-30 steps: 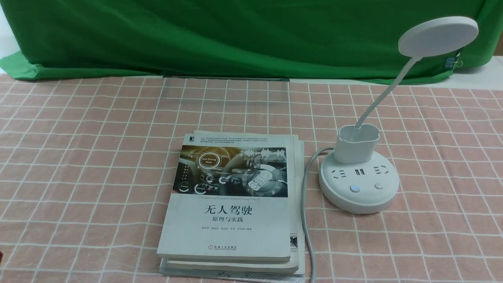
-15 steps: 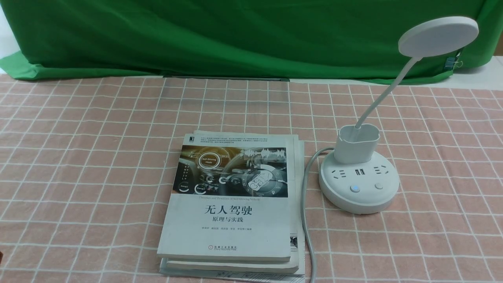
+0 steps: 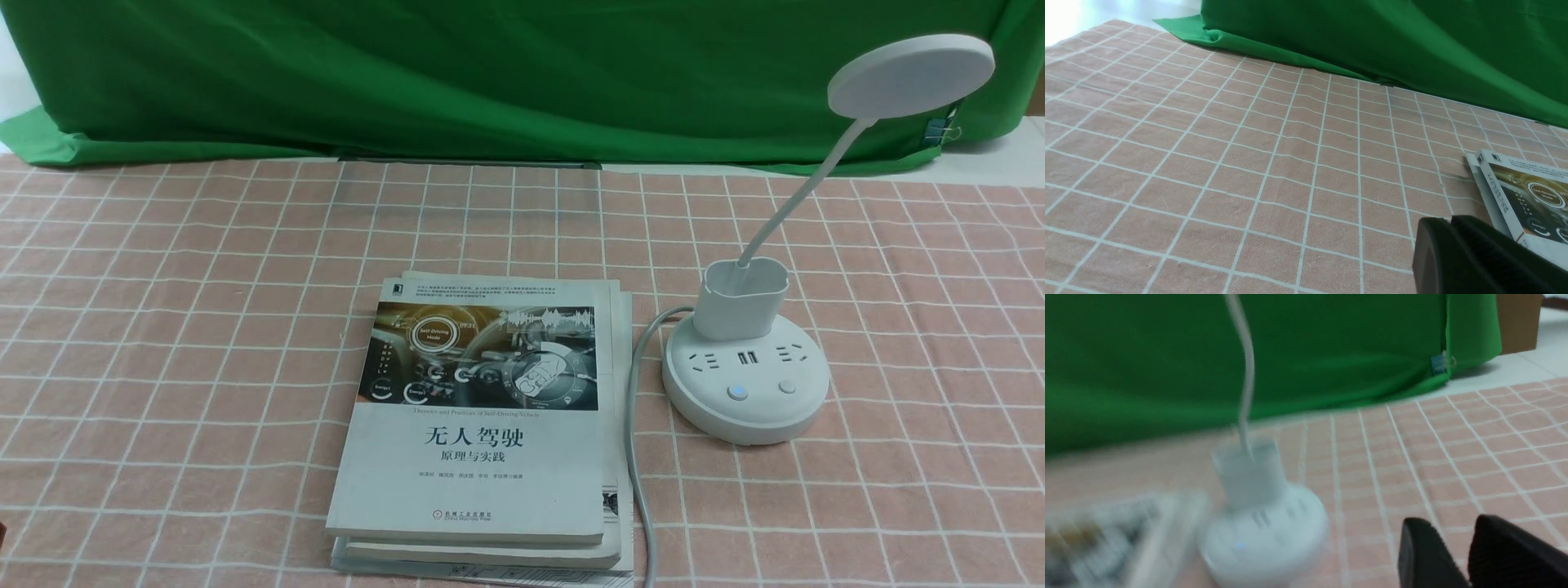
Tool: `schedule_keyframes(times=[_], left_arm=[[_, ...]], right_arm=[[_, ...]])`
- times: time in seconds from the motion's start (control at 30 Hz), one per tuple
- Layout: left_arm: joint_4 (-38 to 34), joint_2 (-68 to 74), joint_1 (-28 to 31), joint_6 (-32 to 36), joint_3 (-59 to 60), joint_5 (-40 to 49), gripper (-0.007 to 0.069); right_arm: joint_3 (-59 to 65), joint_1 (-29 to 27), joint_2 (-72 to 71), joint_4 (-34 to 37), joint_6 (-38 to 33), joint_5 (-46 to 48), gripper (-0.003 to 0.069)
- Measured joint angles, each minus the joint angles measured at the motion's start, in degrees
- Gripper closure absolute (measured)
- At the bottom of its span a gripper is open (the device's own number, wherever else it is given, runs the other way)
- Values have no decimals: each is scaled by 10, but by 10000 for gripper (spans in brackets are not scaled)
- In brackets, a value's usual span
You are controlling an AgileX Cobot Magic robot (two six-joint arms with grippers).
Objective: Turn on the table lamp on the pink coffee tablecloth with your hand.
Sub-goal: 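Press the button on the base of the white desk lamp with the right gripper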
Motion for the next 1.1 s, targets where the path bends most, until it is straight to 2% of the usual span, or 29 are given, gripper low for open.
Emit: schedule_keyframes(times=[0.13,0.27,0.37,0.47,0.5,0.53,0.77,1.1], left_arm=[[0,0,0,1,0,0,606],[0,0,0,1,0,0,606],[0,0,0,1,0,0,606],[0,0,0,1,0,0,606],[0,0,0,1,0,0,606],[0,0,0,1,0,0,606],[0,0,0,1,0,0,606],[0,0,0,2,0,-1,606]], right_arm=[[0,0,0,1,95,-65,425],[0,2,0,2,129,-111,446],[-6,10,6,2,133,-82,490],[-89,47,89,2,76,37,586],[-89,49,90,2,71,44,586],[-144,68,140,2,35,95,613],[-362,135,449,2,-115,332,624],[-513,137,768,10,-239,371,624]])
